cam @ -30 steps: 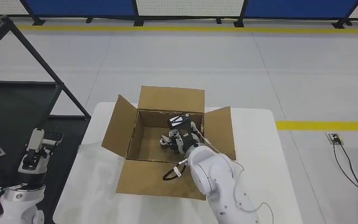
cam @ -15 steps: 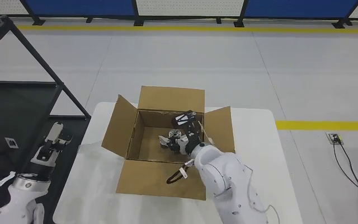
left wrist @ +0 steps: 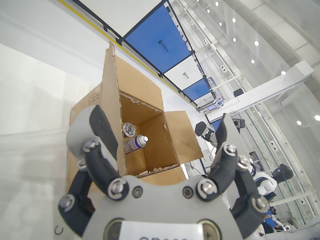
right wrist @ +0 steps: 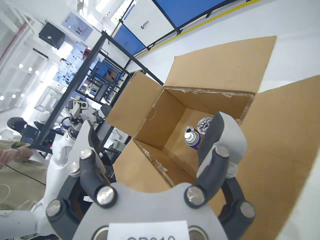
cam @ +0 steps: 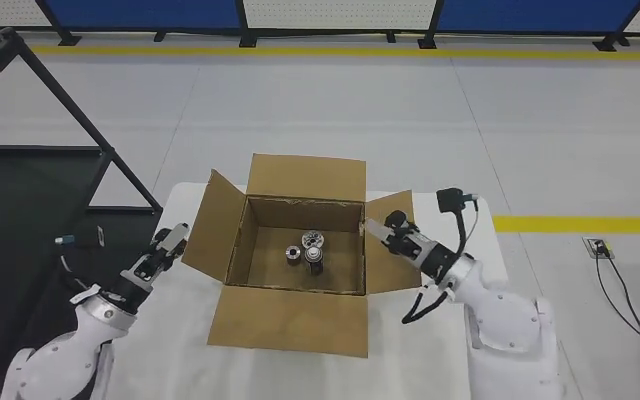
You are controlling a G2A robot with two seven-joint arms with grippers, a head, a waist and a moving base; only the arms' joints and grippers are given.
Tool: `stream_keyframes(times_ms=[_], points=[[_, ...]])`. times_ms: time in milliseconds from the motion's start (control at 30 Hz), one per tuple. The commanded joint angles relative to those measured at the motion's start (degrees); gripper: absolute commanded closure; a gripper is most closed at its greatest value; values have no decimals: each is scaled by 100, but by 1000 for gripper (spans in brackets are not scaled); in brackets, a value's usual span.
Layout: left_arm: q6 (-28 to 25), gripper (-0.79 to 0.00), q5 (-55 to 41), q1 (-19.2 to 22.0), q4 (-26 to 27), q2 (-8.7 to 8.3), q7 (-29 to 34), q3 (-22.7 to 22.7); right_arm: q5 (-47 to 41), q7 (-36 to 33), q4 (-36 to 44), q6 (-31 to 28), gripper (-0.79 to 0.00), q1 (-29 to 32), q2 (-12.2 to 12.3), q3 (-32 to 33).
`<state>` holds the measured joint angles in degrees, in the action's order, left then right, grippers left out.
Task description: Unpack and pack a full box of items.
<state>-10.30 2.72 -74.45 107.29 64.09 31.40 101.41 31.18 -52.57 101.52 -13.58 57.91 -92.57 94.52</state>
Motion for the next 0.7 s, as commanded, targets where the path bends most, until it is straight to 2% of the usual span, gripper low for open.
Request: stream_keyframes(times_ms=[0, 167, 333, 400, 533, 667], points=[[-1, -785, 15, 13, 27, -2, 11, -69, -200, -44, -69, 9, -785, 9, 40, 157], [-25, -785, 22, -31, 171, -8, 47, -206, -315, -3, -264, 257, -785, -23, 144, 429], [-10, -785, 111, -21, 243, -15, 89, -369, -390, -451, -604, 589, -785, -287, 260, 526], [-5, -785, 151, 4, 273, -17, 129, -465, -399, -340, -671, 634, -785, -342, 305, 650], [12, -785, 232, 56, 309, -20, 165, -642, -847, -255, -626, 372, -785, -201, 377, 853], [44, -785, 303, 140, 285, -24, 245, -821, -952, -396, -631, 423, -785, -111, 460, 933]])
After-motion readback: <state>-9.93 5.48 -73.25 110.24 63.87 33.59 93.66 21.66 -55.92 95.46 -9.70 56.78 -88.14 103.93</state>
